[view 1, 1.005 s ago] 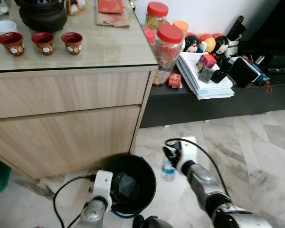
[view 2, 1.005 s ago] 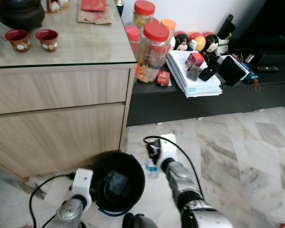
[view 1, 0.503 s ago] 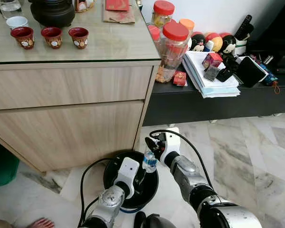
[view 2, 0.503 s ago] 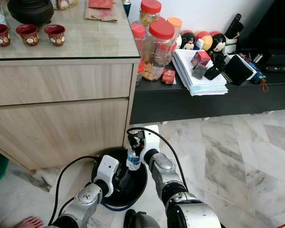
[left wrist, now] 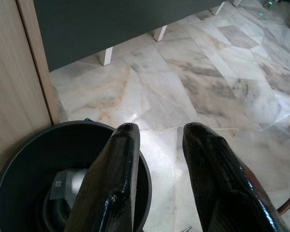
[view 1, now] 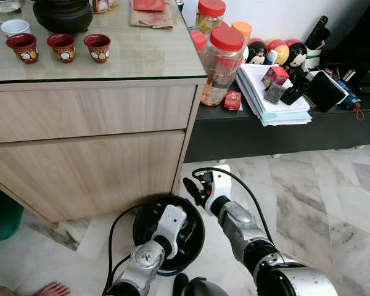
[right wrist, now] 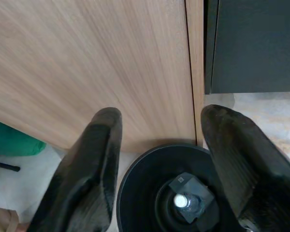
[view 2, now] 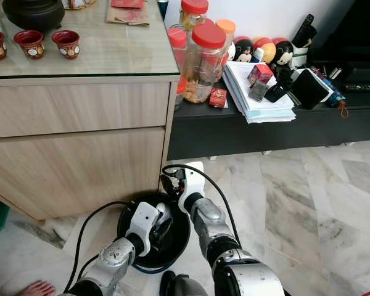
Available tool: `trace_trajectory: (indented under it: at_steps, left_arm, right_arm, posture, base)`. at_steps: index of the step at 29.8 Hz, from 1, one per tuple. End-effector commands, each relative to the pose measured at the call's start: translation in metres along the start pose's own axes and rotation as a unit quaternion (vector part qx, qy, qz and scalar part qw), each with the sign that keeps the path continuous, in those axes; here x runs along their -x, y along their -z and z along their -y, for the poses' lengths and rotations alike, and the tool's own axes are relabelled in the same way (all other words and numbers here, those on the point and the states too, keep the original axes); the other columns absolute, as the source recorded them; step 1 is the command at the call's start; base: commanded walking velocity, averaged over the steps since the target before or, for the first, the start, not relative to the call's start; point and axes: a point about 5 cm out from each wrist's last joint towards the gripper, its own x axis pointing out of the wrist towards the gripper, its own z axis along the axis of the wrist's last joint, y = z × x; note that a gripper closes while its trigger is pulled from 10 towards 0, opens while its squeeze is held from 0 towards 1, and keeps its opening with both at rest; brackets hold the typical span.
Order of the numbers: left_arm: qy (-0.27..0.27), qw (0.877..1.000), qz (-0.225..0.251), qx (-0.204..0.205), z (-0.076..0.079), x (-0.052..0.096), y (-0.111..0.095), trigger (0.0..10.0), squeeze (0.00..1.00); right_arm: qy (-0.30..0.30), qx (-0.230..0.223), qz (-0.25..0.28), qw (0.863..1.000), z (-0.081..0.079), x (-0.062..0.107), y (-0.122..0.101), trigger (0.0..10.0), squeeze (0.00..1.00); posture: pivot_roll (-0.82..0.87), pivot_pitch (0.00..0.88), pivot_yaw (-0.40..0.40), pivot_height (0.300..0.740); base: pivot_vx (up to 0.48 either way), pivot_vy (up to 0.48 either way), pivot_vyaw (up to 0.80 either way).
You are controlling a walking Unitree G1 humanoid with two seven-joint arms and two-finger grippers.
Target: Picking trash to rubbish bin
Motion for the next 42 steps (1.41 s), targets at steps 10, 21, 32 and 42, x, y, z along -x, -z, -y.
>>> trace_trajectory:
  at_steps: [10,21,32,42]
  left_arm:
    - [-0.096,0.993,-0.063,0.026,-0.019,0.020,0.032,10.0,0.00]
    - [-0.260,0.952,-0.146,0.069,-0.044,0.078,0.087,10.0,0.00]
    - [-0.379,0.904,-0.170,0.100,-0.056,0.109,0.106,10.0,0.00]
    - [-0.488,0.852,-0.151,0.117,-0.076,0.133,0.108,10.0,0.00]
  right_arm:
    - [0.052,0.022,-0.018,0.998,0.035,0.019,0.009,10.0,0.00]
    - [0.196,-0.005,-0.078,0.978,0.098,0.073,0.043,10.0,0.00]
    - [0.264,-0.034,-0.162,0.950,0.109,0.114,0.094,10.0,0.00]
    - [0.274,-0.043,-0.201,0.940,0.105,0.131,0.118,10.0,0.00]
  posture:
    - [0.09,0.238,-0.204,0.740]
    - [0.09,0.224,-0.196,0.740]
    - [0.10,0.209,-0.186,0.740]
    - [0.10,0.201,-0.182,0.740]
  base:
    - [0.000,0.000,0.00]
    - [0.000,0.000,0.00]
    - [0.000,0.000,0.00]
    - [0.000,0.000,0.00]
